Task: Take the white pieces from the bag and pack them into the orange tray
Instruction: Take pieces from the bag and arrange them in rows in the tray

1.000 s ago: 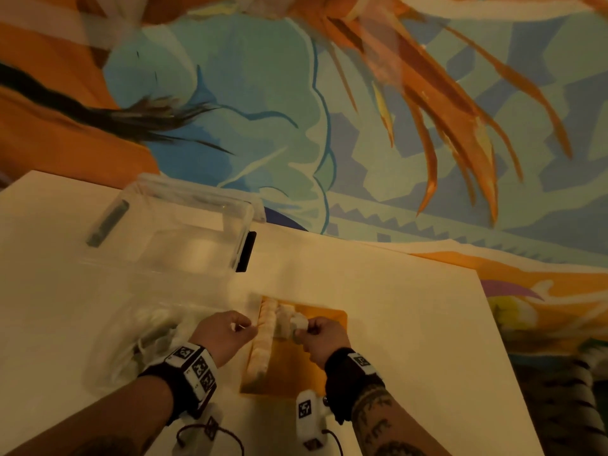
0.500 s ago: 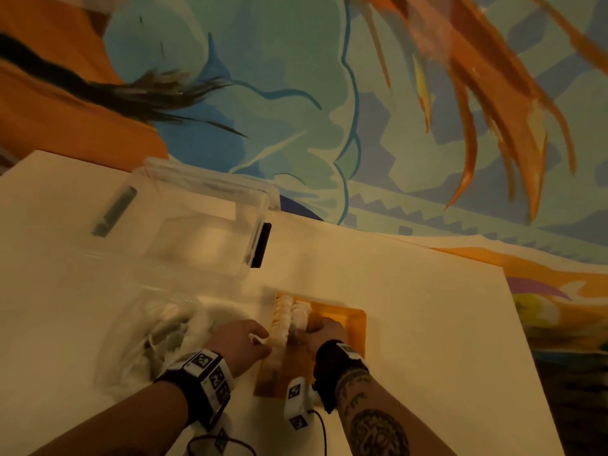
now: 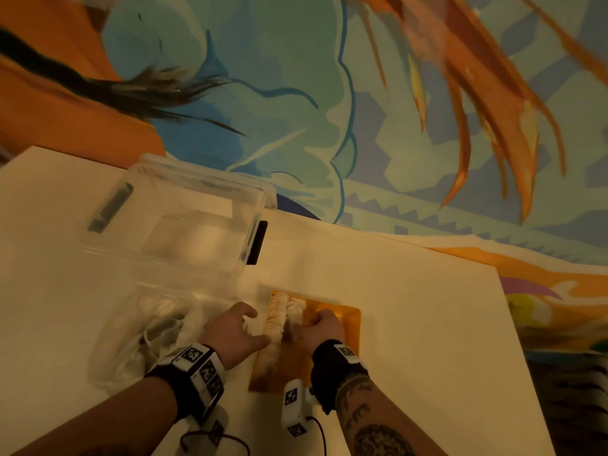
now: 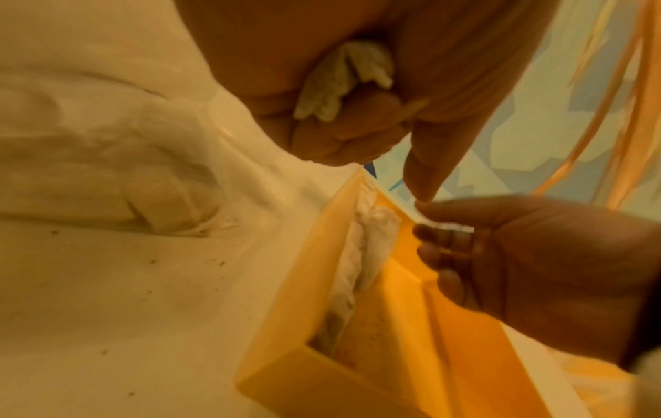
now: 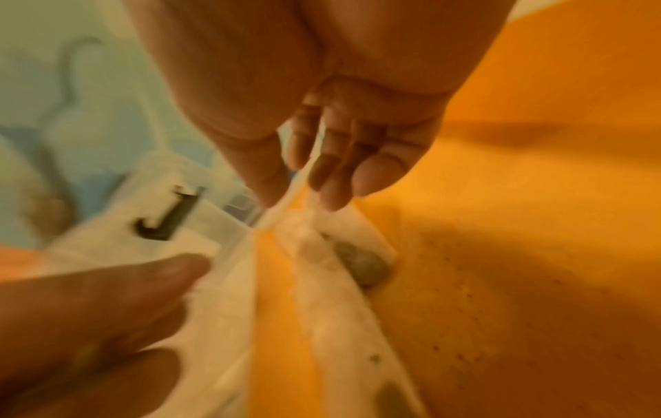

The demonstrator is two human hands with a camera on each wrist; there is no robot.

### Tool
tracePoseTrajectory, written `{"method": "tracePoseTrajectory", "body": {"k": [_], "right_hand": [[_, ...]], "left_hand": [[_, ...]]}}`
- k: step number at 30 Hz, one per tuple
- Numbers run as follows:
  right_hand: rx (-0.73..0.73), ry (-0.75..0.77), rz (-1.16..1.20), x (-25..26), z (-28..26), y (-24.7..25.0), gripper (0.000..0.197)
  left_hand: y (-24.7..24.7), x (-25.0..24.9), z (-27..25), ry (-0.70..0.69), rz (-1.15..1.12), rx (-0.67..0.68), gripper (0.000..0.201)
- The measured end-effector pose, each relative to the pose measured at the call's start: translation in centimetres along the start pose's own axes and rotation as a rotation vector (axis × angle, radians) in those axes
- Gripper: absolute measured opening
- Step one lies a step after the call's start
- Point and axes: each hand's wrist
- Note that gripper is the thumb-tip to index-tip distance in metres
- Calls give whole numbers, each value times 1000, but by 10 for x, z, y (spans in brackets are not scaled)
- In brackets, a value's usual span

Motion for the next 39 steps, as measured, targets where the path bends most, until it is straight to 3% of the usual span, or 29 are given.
{"method": "tracePoseTrajectory", "body": {"k": [2,5,9,12,16,20,24,27,34,39], "right_hand": [[33,122,160,7,-15,10,36],[207,305,339,18,-44,27,5],[283,376,339,18,-66,43,11],[200,398,304,9,-68,49,13],[110,409,327,2,-68,73,11],[50,423,318,0,-64,95,11],[-35,467,328,1,-62,104,9],[-14,529,322,4,-68,103,2],[-2,514,391,8,-72,93,26],[9,491,387,4,-67,80,3]], "left_hand": [[2,-9,-5,-17,-89,-5,73],[1,-26,-17,-84,-191,46,89],[-12,-38,-31,-207,-318,109,99],[-16,-51,-41,-254,-371,115,86],[-15,-62,-51,-279,-438,101,37],[-17,-62,-54,-248,-491,50,14],[-18,-61,-56,-232,-479,25,13],[-16,-60,-58,-221,-501,67,13],[-11,-54,-56,-216,-595,59,6],[-11,-46,-52,-177,-619,38,8]]}}
Point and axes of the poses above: each hand's wrist, its own z-axis towards the middle knuckle, its own y-axis out of the back of the hand, x = y × z, and after that the axes turned 13 degrees about -x, right-handed
